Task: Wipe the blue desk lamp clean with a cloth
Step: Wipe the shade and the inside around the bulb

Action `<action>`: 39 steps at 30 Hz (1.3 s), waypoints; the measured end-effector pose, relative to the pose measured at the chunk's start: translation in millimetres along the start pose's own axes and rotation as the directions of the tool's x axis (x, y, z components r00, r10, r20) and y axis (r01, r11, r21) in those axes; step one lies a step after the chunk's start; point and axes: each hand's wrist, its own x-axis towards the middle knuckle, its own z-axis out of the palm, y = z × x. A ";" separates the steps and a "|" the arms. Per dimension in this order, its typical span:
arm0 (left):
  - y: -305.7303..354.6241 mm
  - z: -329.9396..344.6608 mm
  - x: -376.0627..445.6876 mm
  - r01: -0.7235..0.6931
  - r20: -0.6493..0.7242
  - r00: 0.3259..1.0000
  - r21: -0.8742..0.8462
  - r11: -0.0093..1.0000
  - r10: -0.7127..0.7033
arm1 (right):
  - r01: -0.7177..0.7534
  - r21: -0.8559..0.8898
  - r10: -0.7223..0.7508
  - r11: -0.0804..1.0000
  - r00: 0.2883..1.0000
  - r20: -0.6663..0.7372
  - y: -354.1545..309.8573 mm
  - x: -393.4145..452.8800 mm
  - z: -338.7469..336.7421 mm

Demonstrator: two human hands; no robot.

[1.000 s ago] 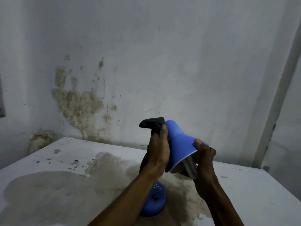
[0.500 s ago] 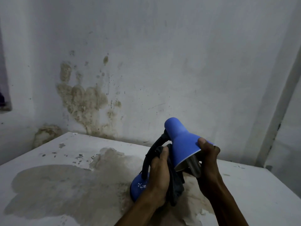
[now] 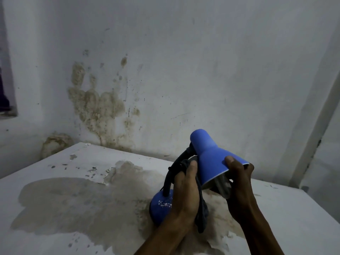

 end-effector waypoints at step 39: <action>31.3 7.5 0.1 0.075 -0.086 0.994 0.185 0.980 -0.060 | 0.223 -0.284 -0.217 0.933 0.975 0.051 -19.1 -6.3 -3.3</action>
